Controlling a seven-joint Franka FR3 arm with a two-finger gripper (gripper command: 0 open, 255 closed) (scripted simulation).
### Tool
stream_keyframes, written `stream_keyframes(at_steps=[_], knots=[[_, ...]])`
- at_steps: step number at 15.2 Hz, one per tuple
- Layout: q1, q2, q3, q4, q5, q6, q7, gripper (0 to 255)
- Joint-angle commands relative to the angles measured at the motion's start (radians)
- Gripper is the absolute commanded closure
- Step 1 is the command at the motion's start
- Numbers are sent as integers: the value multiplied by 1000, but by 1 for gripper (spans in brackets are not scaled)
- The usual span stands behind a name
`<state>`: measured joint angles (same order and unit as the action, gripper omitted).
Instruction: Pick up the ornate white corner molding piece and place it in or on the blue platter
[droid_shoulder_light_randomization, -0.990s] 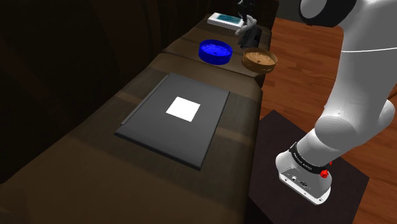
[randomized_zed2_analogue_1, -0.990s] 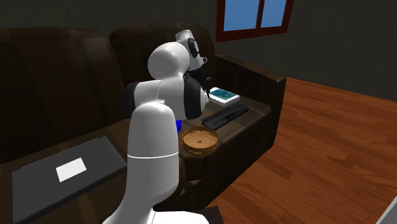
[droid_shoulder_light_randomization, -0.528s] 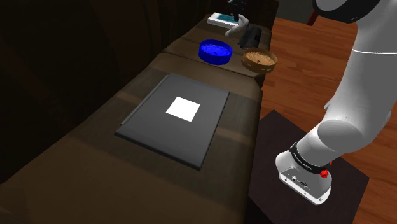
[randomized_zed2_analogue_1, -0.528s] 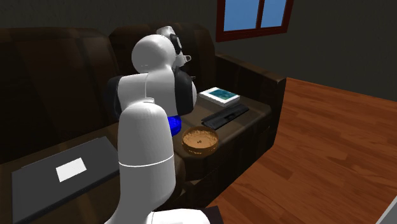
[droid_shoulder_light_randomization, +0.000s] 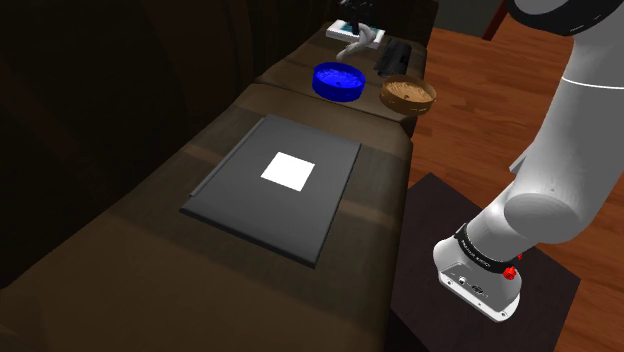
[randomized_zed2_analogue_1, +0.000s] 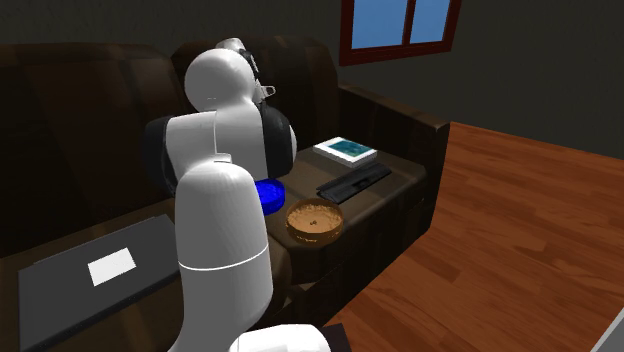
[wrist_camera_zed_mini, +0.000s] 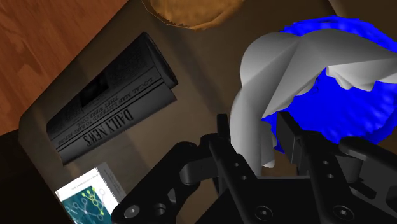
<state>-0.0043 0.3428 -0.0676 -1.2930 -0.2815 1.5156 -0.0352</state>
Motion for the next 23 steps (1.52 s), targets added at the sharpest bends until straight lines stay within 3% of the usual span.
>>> stream_keyframes(at_steps=[1,16,23], knots=[[2,-8,1,-36,-1,25,11,255],[-3,-13,2,-241,-6,219,64,255],[-4,-12,2,-249,-6,227,66,255]])
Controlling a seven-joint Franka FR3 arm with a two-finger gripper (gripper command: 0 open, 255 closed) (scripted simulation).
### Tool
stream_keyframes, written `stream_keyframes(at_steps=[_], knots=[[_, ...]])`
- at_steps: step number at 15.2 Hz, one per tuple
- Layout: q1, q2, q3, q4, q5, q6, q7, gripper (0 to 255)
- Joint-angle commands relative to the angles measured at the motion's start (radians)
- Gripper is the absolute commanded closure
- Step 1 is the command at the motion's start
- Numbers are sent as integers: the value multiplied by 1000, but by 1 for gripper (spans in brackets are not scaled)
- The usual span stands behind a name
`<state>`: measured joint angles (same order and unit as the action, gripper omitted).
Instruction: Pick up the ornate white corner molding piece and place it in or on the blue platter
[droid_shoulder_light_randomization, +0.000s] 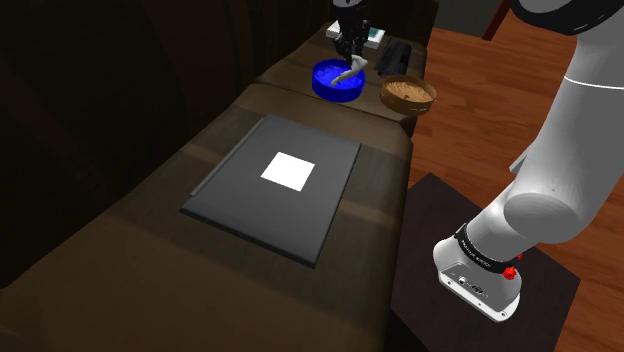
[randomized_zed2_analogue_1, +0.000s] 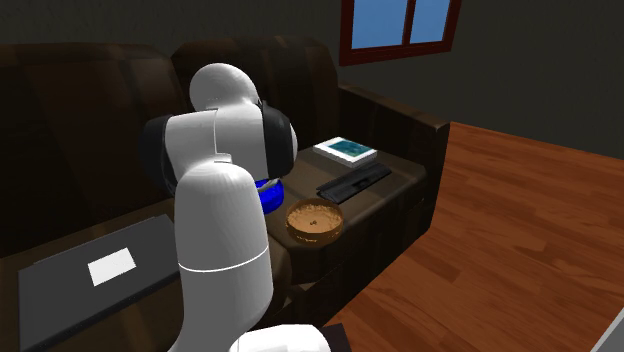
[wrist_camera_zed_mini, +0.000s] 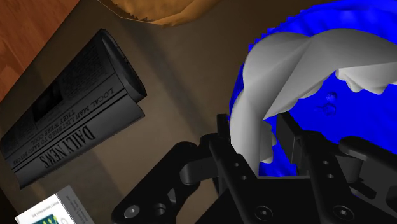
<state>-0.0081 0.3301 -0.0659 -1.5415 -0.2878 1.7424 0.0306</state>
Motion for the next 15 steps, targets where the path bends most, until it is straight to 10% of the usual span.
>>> stream_keyframes(at_steps=[1,2,15], knots=[[0,0,0,0,0,0,0,255],[0,1,0,0,0,1,0,0],[19,18,8,146,6,-131,-11,0]])
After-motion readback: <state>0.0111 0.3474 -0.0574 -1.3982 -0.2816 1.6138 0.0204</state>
